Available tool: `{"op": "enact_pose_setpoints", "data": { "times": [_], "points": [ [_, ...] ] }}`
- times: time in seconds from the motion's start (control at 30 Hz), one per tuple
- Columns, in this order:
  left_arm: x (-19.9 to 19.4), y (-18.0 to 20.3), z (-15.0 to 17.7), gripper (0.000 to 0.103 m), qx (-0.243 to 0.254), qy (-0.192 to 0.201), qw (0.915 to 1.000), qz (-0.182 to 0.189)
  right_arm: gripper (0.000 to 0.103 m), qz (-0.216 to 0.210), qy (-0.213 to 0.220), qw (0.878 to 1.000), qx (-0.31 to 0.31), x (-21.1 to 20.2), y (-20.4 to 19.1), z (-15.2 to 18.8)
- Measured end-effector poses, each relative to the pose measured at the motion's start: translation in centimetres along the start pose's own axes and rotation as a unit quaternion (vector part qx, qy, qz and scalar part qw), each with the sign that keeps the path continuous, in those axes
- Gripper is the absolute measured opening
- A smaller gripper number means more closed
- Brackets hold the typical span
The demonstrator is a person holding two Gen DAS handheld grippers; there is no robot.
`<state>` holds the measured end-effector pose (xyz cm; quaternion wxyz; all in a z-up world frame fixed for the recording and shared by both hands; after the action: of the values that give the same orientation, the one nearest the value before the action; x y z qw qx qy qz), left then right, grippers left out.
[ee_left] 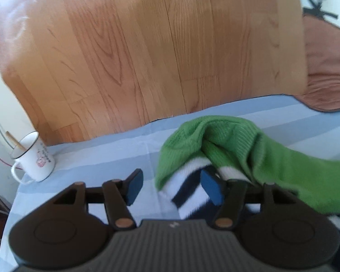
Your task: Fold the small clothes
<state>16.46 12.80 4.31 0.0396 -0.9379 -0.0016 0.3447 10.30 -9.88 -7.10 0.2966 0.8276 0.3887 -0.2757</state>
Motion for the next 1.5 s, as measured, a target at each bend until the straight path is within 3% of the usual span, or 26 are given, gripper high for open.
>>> {"op": "enact_pose_setpoints", "data": {
  "times": [0.03, 0.07, 0.13, 0.23, 0.27, 0.3, 0.33, 0.37, 0.43, 0.47, 0.53, 0.7, 0.77, 0.83, 0.93, 0.97, 1.0, 1.03, 1.07, 1.13, 1.23, 1.3, 1.33, 1.4, 1.47, 1.5],
  "points": [
    [-1.1, -0.1, 0.3, 0.059, -0.004, 0.005, 1.0, 0.005, 0.008, 0.001, -0.004, 1.0, 0.023, -0.4, 1.2, 0.1],
    [-2.2, -0.5, 0.8, 0.06, -0.011, 0.012, 0.9998, 0.011, 0.007, 0.006, 0.007, 0.998, 0.056, -0.7, 3.1, -0.4],
    [-4.5, -1.2, 2.0, 0.063, -0.021, 0.023, 0.9992, 0.026, 0.007, 0.056, 0.031, 0.993, 0.104, -1.1, 7.0, -2.0],
    [-6.9, -1.3, 3.7, 0.068, -0.023, 0.023, 0.9986, 0.042, 0.007, 0.106, 0.037, 0.98, 0.164, 0.3, 12.7, -3.7],
    [-7.7, -1.0, 4.3, 0.071, -0.022, 0.023, 0.9984, 0.047, 0.009, 0.132, 0.03, 0.976, 0.17, 1.3, 13.8, -3.9],
    [-8.6, -0.7, 5.0, 0.082, -0.021, 0.025, 0.9981, 0.053, 0.009, 0.168, 0.012, 0.97, 0.173, 2.6, 14.6, -3.8],
    [-9.5, -0.4, 5.8, 0.087, -0.019, 0.03, 0.9976, 0.06, 0.013, 0.193, -0.011, 0.963, 0.186, 3.7, 15.3, -3.5],
    [-10.4, -0.2, 6.6, 0.091, -0.014, 0.035, 0.9972, 0.065, 0.019, 0.194, -0.031, 0.957, 0.212, 4.2, 15.9, -2.7],
    [-11.4, 0.2, 8.4, 0.094, 0.004, 0.038, 0.9976, 0.057, 0.027, 0.154, -0.025, 0.95, 0.27, 3.5, 16.1, -1.4],
    [-11.6, 0.0, 9.2, 0.096, 0.007, 0.036, 0.998, 0.051, 0.04, 0.133, -0.007, 0.948, 0.29, 2.1, 15.6, -0.7],
    [-11.5, -0.6, 10.7, 0.097, -0.003, 0.015, 0.9987, 0.049, 0.053, 0.091, 0.019, 0.943, 0.319, -0.7, 13.7, 0.2],
    [-9.8, -2.3, 11.9, 0.095, -0.066, -0.033, 0.996, 0.051, 0.06, -0.109, 0.033, 0.929, 0.353, -6.9, 7.8, 1.6],
    [-9.4, -2.4, 12.2, 0.086, -0.074, -0.04, 0.9942, 0.067, 0.066, -0.184, 0.021, 0.917, 0.354, -8.7, 4.6, 2.4],
    [-8.7, -2.1, 12.7, 0.066, -0.071, -0.062, 0.9925, 0.078, 0.07, -0.22, -0.008, 0.911, 0.348, -9.2, 1.5, 3.1],
    [-8.2, -1.8, 13.5, 0.044, -0.065, -0.079, 0.9907, 0.09, 0.078, -0.219, -0.05, 0.908, 0.353, -9.1, -3.2, 4.0],
    [-8.4, -1.7, 13.7, 0.038, -0.067, -0.08, 0.99, 0.095, 0.07, -0.223, -0.052, 0.901, 0.369, -8.7, -4.3, 4.5],
    [-8.7, -1.7, 13.7, 0.025, -0.073, -0.082, 0.9889, 0.101, 0.057, -0.227, -0.044, 0.897, 0.378, -8.5, -5.2, 4.7],
    [-9.1, -1.6, 13.6, 0.021, -0.082, -0.083, 0.9871, 0.109, 0.014, -0.23, -0.041, 0.898, 0.373, -8.5, -5.2, 5.3],
    [-9.5, -1.5, 13.6, 0.02, -0.093, -0.084, 0.9845, 0.123, 0.01, -0.218, -0.034, 0.903, 0.369, -9.0, -5.2, 5.0],
    [-11.0, -1.5, 13.7, 0.019, -0.11, -0.083, 0.9782, 0.155, 0.009, -0.177, 0.005, 0.92, 0.351, -11.7, -3.9, 4.3],
    [-13.8, -0.6, 14.5, 0.019, -0.116, -0.081, 0.9667, 0.213, 0.009, -0.1, 0.029, 0.936, 0.336, -17.2, -1.2, 4.3],
    [-15.0, -0.6, 15.4, 0.022, -0.126, -0.084, 0.9561, 0.251, 0.009, -0.069, 0.027, 0.94, 0.333, -20.3, -0.3, 5.2],
    [-15.4, -0.7, 15.9, 0.026, -0.133, -0.086, 0.9534, 0.257, 0.011, -0.073, 0.021, 0.939, 0.335, -21.2, -0.2, 5.8],
    [-15.6, -1.3, 16.7, 0.03, -0.137, -0.078, 0.962, 0.223, 0.02, -0.1, -0.001, 0.933, 0.345, -21.3, -1.0, 7.1],
    [-15.6, -2.7, 17.0, 0.038, -0.158, -0.071, 0.9675, 0.184, 0.052, -0.086, -0.015, 0.933, 0.348, -20.9, -1.3, 8.1],
    [-15.6, -3.5, 16.9, 0.039, -0.173, -0.071, 0.9665, 0.175, 0.056, -0.07, -0.01, 0.935, 0.349, -21.1, -1.0, 8.5]
  ]
}}
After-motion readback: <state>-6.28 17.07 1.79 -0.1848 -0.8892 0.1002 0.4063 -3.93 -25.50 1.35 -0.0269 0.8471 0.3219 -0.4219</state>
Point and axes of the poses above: each gripper's, at about its wrist camera, not at the fingertips, and x roughly the way its jaws point, y to its right, z to its underside, the point moved 1 cm from there along x, roughly the way its jaws point, and after that the axes turned 7 degrees about -x, right-handed, at the moved point
